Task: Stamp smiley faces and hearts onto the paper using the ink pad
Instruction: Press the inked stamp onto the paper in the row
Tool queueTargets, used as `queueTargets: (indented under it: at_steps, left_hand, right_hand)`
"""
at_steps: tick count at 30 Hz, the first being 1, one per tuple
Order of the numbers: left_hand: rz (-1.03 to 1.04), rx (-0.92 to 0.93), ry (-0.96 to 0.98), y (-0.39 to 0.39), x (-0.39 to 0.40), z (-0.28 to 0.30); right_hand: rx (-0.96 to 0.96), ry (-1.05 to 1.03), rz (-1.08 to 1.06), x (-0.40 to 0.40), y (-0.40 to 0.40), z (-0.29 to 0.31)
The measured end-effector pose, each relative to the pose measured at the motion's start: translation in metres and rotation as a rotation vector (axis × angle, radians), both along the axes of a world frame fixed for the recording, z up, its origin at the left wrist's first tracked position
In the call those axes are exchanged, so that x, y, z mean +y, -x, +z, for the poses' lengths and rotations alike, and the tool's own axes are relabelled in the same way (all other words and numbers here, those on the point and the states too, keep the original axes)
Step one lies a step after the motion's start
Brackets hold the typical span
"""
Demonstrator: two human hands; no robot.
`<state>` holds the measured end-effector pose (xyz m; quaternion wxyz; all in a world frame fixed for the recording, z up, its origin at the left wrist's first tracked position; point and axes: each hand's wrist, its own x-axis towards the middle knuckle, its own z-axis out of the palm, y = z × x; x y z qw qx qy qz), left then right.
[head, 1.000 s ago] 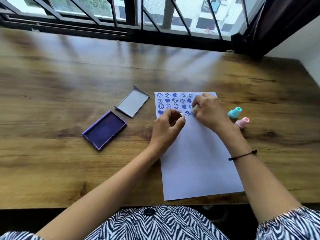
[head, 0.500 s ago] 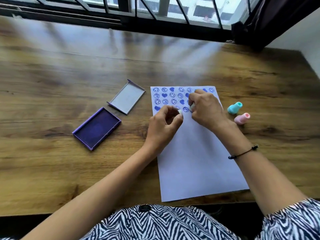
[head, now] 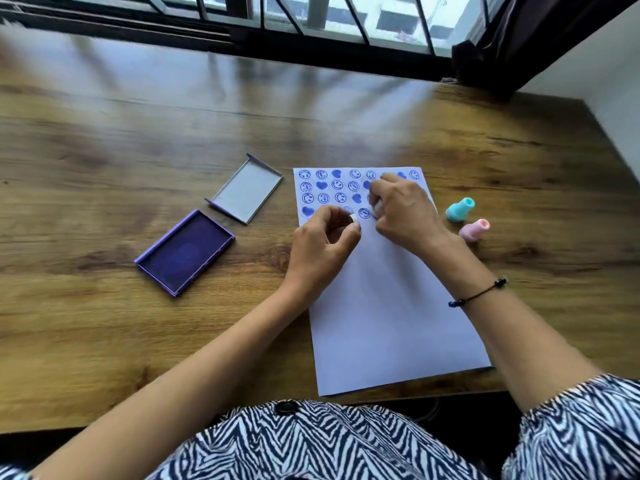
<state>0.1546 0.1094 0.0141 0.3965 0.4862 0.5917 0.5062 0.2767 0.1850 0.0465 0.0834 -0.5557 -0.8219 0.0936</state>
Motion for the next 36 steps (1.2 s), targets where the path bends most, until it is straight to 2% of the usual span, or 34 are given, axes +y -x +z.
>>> queueTargets:
  at_steps: [3,8,13,17,21,25,31,36]
  left_hand:
    - [0.003,0.011,-0.005,0.0,0.0,0.001]
    - [-0.023,0.0,-0.016,-0.001,-0.001,0.0]
    - [-0.081,-0.17,0.076,0.002,0.004,0.0]
    - [-0.125,-0.299,0.057,0.004,0.006,0.006]
    - [-0.152,-0.427,0.051,0.005,0.008,0.011]
    - [-0.182,-0.475,0.041,0.004,0.007,0.016]
    - [-0.254,-0.402,0.035,0.003,0.003,0.02]
    - [-0.302,-0.315,0.011,-0.005,0.002,0.024]
  right_hand:
    - [0.062,0.032,-0.016,0.001,-0.005,0.001]
    - [0.522,0.033,-0.239,-0.003,-0.029,0.023]
    - [0.752,0.22,-0.284,-0.02,-0.028,0.032]
    - [0.902,0.317,-0.244,-0.033,-0.019,0.031]
    - [0.979,0.366,-0.202,-0.04,-0.015,0.029]
    - [0.978,0.359,-0.187,-0.044,-0.011,0.029]
    - [0.977,0.335,-0.22,-0.052,-0.015,0.025]
    - [1.082,0.304,-0.274,-0.062,-0.023,0.02]
